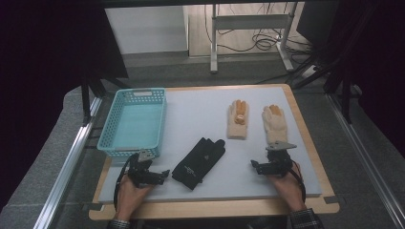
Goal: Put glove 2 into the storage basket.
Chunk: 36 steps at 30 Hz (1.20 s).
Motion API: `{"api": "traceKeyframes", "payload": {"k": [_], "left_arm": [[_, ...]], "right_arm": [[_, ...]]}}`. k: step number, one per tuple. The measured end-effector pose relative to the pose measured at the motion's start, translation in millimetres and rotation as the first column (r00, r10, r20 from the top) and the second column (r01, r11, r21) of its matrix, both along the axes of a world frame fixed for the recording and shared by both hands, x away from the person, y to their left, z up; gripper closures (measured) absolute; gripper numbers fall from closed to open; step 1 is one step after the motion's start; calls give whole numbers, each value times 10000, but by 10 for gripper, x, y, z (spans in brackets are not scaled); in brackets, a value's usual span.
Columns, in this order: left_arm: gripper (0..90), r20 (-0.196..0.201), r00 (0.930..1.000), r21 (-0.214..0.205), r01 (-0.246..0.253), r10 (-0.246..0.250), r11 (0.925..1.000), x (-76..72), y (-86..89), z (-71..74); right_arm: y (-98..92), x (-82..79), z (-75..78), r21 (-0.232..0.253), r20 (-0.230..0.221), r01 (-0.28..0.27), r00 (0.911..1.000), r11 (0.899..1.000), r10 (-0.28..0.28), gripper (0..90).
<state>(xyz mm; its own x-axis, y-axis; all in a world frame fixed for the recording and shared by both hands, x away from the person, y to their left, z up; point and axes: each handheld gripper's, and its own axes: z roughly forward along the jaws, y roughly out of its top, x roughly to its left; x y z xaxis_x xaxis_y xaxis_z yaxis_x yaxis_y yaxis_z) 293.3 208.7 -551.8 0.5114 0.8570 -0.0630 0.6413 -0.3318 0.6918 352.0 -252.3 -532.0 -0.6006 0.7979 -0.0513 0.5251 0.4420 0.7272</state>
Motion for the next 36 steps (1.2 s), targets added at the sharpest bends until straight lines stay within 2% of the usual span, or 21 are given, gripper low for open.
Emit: {"api": "traceKeyframes", "payload": {"k": [3,10,11,14,16,17,18,20,23,24,27,32,33,36], "left_arm": [[21,-22,9998,-411,192,-193,9990,-30,11,62],[13,114,9973,-943,733,-726,9928,-71,-61,207],[10,142,9952,-1069,982,-973,9894,-67,-124,249],[0,131,9915,-1221,1297,-1291,9840,-41,-249,313],[0,152,9861,-1288,1660,-1655,9777,-13,-342,355],[0,118,9833,-1271,1818,-1817,9751,0,-394,377],[0,118,9833,-1271,1818,-1817,9751,0,-394,377],[0,88,9729,-1073,2306,-2310,9671,48,-570,429],[0,-9,9662,-944,2565,-2577,9619,115,-756,456],[0,-9,9662,-944,2565,-2577,9619,115,-756,456],[0,-205,9609,-613,2745,-2761,9596,240,-967,442],[0,-488,9627,-265,2651,-2661,9639,364,-1117,372],[0,-654,9640,-169,2573,-2579,9662,422,-1164,332],[0,-951,9630,-213,2514,-2523,9676,492,-1201,274]], "right_arm": [[-1,-1,0,-6,9,-1,10000,10000,1,142],[0,-2,-1,-6,8,2,10000,10000,-2,142],[-1,-2,-1,-5,9,3,10000,10000,-3,142],[-1,-2,-1,0,6,4,10000,10000,-4,141],[-1,-2,-1,-3,12,3,10000,10000,-3,142],[-1,-2,-1,-3,11,2,10000,10000,-2,141],[-1,-2,-1,-3,11,2,10000,10000,-2,141],[-1,-2,-1,0,10,5,10000,10000,-5,142],[-1,-2,-1,-1,12,3,10000,10000,-3,142],[-1,-2,-1,-1,12,3,10000,10000,-3,142],[-1,-3,-1,-2,13,4,10000,10000,-4,142],[-1,-3,-1,0,13,3,10000,10000,-3,142],[-1,-3,-1,-1,15,5,10000,10000,-5,142],[-1,-3,-1,-2,16,11,10000,10000,-11,142]]}}
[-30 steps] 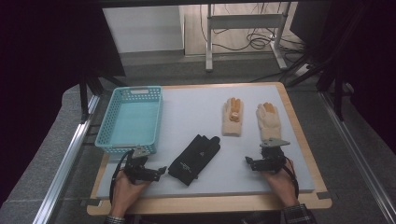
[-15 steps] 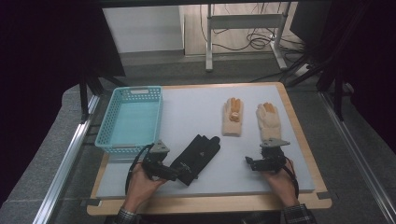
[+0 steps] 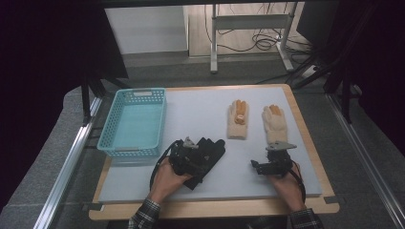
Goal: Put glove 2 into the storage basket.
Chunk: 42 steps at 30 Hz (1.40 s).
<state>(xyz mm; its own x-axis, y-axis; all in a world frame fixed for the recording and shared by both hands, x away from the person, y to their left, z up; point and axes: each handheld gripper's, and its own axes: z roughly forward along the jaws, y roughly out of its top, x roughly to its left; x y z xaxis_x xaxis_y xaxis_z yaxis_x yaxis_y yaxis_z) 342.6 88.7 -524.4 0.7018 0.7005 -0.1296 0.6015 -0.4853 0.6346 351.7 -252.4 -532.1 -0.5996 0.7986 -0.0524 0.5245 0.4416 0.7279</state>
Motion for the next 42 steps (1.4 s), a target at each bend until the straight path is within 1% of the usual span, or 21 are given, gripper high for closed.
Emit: {"api": "traceKeyframes", "payload": {"k": [2,4,5,6,7,10,12,14,16,17,18,20,23,28,32,33,36,38,40,41,42], "left_arm": [[0,-126,9999,4,-12,12,10000,12,-11,-19],[0,-346,9993,181,156,-150,9997,0,-54,-65],[0,-229,9997,503,97,-86,9987,-29,-87,-78],[0,-229,9997,503,97,-86,9987,-29,-87,-78],[0,-67,9999,846,153,-148,9963,-66,-120,-85],[0,24,9998,1187,171,-175,9928,-81,-137,-92],[14,-12,9999,1192,113,-113,9928,-69,-127,-97],[53,-112,9999,1237,11,3,9923,-50,-105,-68],[129,-118,9999,1248,-83,98,9921,-43,-91,-53],[129,-140,9997,1205,-184,202,9925,-33,-66,-37],[235,-152,9996,1190,-213,233,9927,-25,-41,-24],[310,-75,9993,1063,-353,363,9937,-20,19,-13],[470,61,9985,978,-551,547,9937,-16,73,-5],[587,38,9983,996,-589,588,9933,1,98,27],[604,50,9978,920,-660,658,9936,28,118,71],[604,166,9971,972,-756,743,9924,51,138,121],[602,230,9961,797,-865,849,9931,72,167,182],[600,412,9943,729,-1013,985,9922,98,205,291],[598,449,9938,673,-1048,1019,9922,112,218,337],[598,466,9932,612,-1093,1066,9921,141,238,405],[598,466,9932,612,-1093,1066,9921,141,238,405]], "right_arm": [[0,0,0,-1,2,-1,10000,10000,1,142],[0,0,0,-1,1,2,10000,10000,-2,142],[0,0,0,0,0,0,10000,10000,0,142],[0,0,0,0,0,0,10000,10000,0,142],[0,0,0,0,1,-2,10000,10000,2,142],[-1,0,0,-21,9,-19,10000,10000,19,142],[-1,-1,0,-17,2,-13,10000,10000,13,142],[1,-1,0,1,1,3,10000,10000,-3,142],[1,-1,0,-3,2,1,10000,10000,-1,142],[0,0,-1,-7,9,-4,10000,10000,4,142],[1,-1,0,-4,1,-8,10000,10000,8,142],[0,-1,0,-9,6,-15,10000,10000,15,142],[0,-1,-1,-10,7,-16,10000,10000,16,142],[0,-1,0,-22,4,-7,10000,10000,7,142],[-1,-1,1,-20,-17,-13,10000,10000,13,142],[0,-1,0,-4,-5,-7,10000,10000,7,142],[0,-1,0,-5,-3,-8,10000,10000,8,142],[0,-1,0,-3,-5,-6,10000,10000,6,142],[0,-1,0,-2,-4,-5,10000,10000,5,142],[-1,-1,0,-8,-6,-15,10000,10000,15,142],[-1,-1,0,-8,-6,-15,10000,10000,15,142]]}}
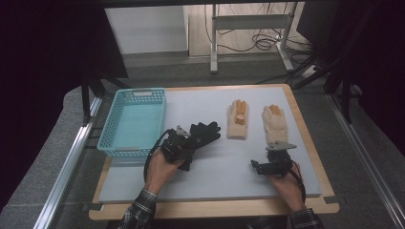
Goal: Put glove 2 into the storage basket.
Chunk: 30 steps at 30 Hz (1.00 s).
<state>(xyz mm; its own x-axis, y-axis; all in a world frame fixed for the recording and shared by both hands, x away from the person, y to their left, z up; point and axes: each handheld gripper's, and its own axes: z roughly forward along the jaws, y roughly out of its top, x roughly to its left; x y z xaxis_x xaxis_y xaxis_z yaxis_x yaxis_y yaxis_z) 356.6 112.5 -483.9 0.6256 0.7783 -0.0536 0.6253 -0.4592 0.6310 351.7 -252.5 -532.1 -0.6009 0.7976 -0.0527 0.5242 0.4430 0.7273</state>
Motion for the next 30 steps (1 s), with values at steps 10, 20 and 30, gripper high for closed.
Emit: {"api": "traceKeyframes", "payload": {"k": [10,20,30], "left_arm": [[592,325,9975,78,-625,622,9980,180,196,360],[587,514,9851,15,-1647,1644,9863,378,627,626],[578,354,9551,-5,-2944,2943,9557,566,1187,691]], "right_arm": [[1,-1,0,6,-5,13,10000,10000,-13,142],[0,-1,1,7,1,1,10000,10000,-1,142],[0,-1,0,6,7,4,10000,10000,-4,142]]}}
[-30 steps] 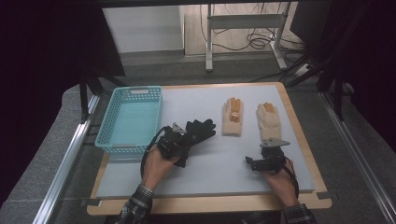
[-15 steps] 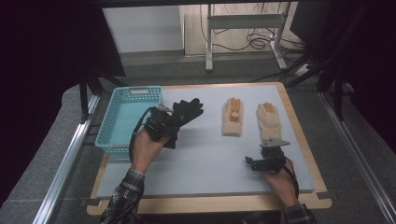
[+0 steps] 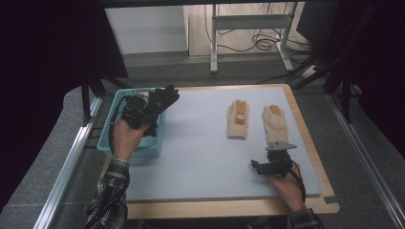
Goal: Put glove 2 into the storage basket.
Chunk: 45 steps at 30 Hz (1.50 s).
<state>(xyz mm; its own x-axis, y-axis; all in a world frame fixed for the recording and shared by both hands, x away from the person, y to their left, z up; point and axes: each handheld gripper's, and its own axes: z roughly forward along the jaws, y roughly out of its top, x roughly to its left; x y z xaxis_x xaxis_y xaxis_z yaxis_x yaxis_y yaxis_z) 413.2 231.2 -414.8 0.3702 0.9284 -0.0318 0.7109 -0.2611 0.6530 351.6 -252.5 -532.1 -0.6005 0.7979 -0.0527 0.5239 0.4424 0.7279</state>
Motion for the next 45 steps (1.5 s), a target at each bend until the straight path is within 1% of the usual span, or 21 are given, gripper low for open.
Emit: {"api": "traceKeyframes", "payload": {"k": [4,14,16,17,18,19,20,24,26,28,29,31,32,33,35,38,40,42,43,44,45], "left_arm": [[577,-124,9991,-118,-408,407,9991,57,175,-22],[563,-843,9831,145,-1616,1623,9867,272,576,-241],[560,-1181,9736,287,-1934,1954,9807,349,655,-345],[560,-1181,9736,287,-1934,1954,9807,349,655,-345],[560,-1382,9662,340,-2149,2176,9760,394,695,-414],[560,-1382,9662,340,-2149,2176,9760,394,695,-414],[560,-1556,9597,363,-2311,2339,9723,430,738,-480],[560,-1767,9505,502,-2505,2554,9668,468,788,-571],[560,-2065,9394,798,-2626,2736,9616,494,809,-659],[559,-2127,9366,948,-2639,2785,9599,501,817,-684],[559,-2273,9279,1185,-2749,2956,9541,512,835,-728],[556,-2387,9192,1426,-2859,3133,9476,519,860,-765],[554,-2387,9192,1426,-2859,3133,9476,519,860,-765],[551,-2486,9120,1663,-2918,3264,9419,528,886,-807],[544,-2557,9081,1787,-2926,3315,9394,534,912,-851],[533,-2568,9081,1939,-2870,3309,9381,541,910,-866],[501,-2713,9083,2301,-2599,3183,9378,563,872,-884],[430,-2743,9106,2400,-2465,3092,9389,567,858,-890],[341,-2645,9132,2655,-2401,3100,9337,575,839,-885],[310,-2661,9126,2577,-2428,3102,9352,573,844,-871],[289,-2618,9170,2343,-2420,3008,9416,568,853,-862]], "right_arm": [[0,0,0,2,-3,1,10000,10000,-1,142],[0,0,0,2,7,-5,10000,10000,5,142],[0,0,0,6,6,-5,10000,10000,5,142],[0,0,0,6,6,-5,10000,10000,5,142],[0,0,0,9,4,-4,10000,10000,4,142],[0,0,0,9,4,-4,10000,10000,4,142],[-1,0,0,7,6,-4,10000,10000,4,142],[-1,0,0,13,4,-4,10000,10000,4,142],[-1,0,0,18,3,-2,10000,10000,2,142],[0,0,0,18,2,-1,10000,10000,1,142],[-1,0,0,18,2,-3,10000,10000,3,142],[-1,0,0,17,5,-3,10000,10000,3,142],[-1,0,0,17,5,-3,10000,10000,3,142],[-1,0,0,18,1,-3,10000,10000,3,142],[0,0,0,17,2,-2,10000,10000,2,142],[0,0,0,19,4,-4,10000,10000,4,142],[0,0,0,13,7,-4,10000,10000,4,142],[0,-1,0,13,10,-5,10000,10000,5,142],[0,0,0,16,4,-3,10000,10000,3,142],[-1,0,0,15,4,-3,10000,10000,3,142],[0,0,0,13,7,-6,10000,10000,6,142]]}}
